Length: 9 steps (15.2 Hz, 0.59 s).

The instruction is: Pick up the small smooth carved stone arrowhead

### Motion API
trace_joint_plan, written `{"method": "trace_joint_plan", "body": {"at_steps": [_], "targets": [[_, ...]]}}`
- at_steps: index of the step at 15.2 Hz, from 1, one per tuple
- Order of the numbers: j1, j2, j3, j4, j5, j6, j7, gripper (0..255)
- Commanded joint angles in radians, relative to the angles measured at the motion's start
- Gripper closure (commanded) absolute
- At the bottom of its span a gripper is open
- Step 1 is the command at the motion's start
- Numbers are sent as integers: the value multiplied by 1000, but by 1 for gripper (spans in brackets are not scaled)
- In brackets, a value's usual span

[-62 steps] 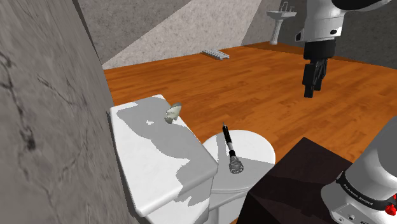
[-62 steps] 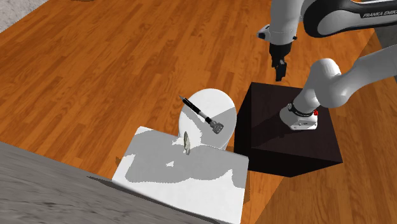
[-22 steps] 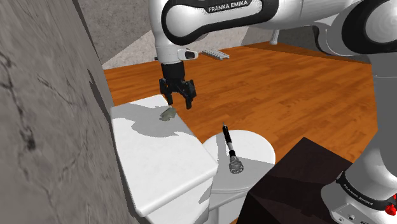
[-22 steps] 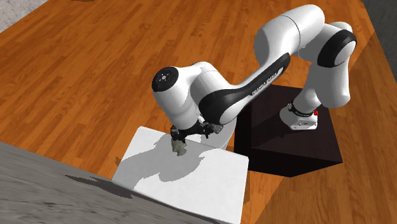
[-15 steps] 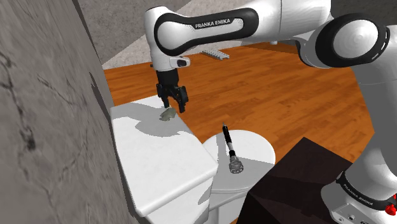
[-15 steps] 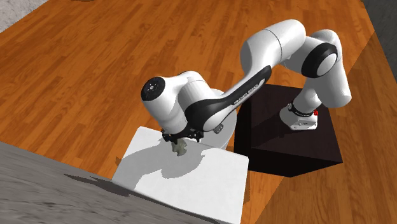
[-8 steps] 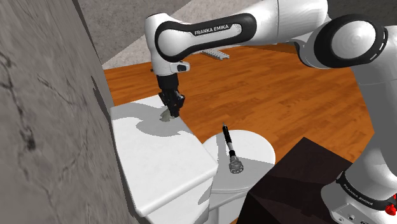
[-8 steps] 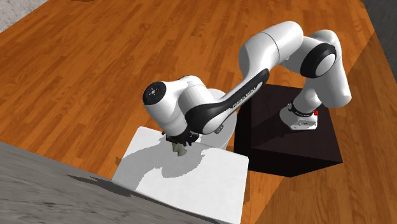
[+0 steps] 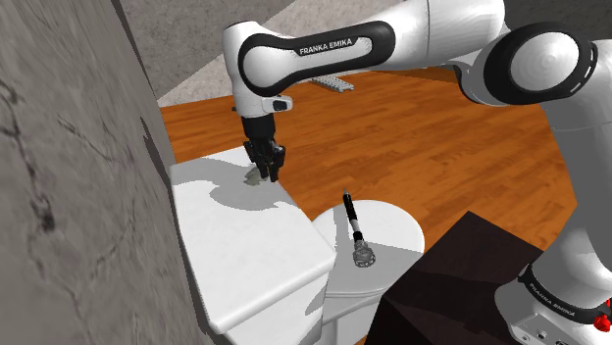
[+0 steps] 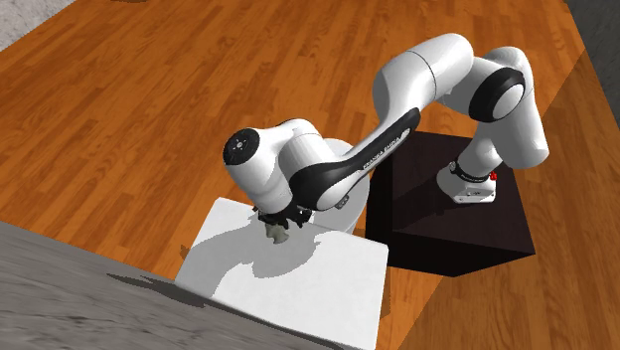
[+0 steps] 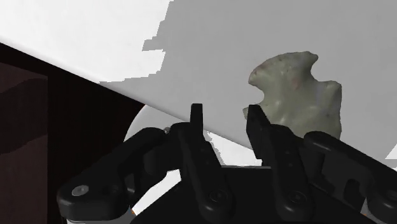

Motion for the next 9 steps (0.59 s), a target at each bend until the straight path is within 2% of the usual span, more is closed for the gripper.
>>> {"method": "trace_joint_plan", "body": {"at_steps": [1,4,9], "targets": [[-26,-8,15,-12,-9,39,-102,0],[-102,-3,72,-9,-24,139,-409,0],[-111,5,71,-53,-29,189,-412,0]]}}
